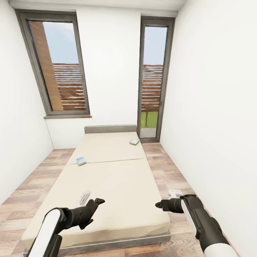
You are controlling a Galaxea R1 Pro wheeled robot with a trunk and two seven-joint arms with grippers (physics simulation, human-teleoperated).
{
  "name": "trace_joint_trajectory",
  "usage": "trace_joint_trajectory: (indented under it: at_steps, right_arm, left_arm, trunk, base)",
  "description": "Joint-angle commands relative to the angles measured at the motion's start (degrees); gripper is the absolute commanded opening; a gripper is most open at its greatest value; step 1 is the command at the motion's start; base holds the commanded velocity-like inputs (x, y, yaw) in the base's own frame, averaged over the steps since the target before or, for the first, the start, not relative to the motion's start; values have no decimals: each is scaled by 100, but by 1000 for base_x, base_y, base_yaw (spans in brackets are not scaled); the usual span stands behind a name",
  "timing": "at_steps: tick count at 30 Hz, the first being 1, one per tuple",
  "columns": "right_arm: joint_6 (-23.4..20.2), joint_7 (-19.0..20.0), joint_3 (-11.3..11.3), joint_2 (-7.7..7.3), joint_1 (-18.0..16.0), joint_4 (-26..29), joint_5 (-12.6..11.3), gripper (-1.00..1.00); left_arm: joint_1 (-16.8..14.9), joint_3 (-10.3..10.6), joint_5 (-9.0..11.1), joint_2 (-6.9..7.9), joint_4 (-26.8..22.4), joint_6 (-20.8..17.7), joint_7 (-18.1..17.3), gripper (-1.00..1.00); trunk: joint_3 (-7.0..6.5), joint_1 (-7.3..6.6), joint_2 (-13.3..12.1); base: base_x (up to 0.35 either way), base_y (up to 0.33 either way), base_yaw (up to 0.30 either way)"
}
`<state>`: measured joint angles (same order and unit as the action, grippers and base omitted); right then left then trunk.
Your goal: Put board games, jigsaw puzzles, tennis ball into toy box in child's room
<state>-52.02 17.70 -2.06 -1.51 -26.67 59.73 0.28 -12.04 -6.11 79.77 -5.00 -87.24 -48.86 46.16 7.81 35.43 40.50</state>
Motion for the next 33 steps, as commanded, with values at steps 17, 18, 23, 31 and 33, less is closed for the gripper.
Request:
trace_joint_trajectory:
  at_steps: [17,18,23,31,33]
  right_arm:
    - [-133,41,-8,-16,-4,36,7,100]
    - [-131,41,-9,-18,-4,37,9,100]
    - [-127,44,-12,-19,-4,39,8,100]
    - [-125,50,-11,-19,-4,45,-3,100]
    - [-125,55,-9,-19,-4,44,-6,100]
  left_arm:
    - [-24,-67,477,-36,41,660,-361,100]
    - [-25,-65,488,-36,43,677,-370,100]
    - [-26,-66,509,-33,46,711,-383,100]
    - [-26,-46,520,-23,78,737,-399,100]
    - [-26,-20,520,-22,81,740,-400,100]
  trunk:
    - [-296,-372,-675]
    - [-314,-394,-715]
    - [-403,-504,-916]
    - [-547,-680,-1237]
    - [-583,-724,-1317]
  base:
    - [0,0,0]
    - [0,0,0]
    - [0,0,0]
    - [0,0,0]
    - [0,0,0]
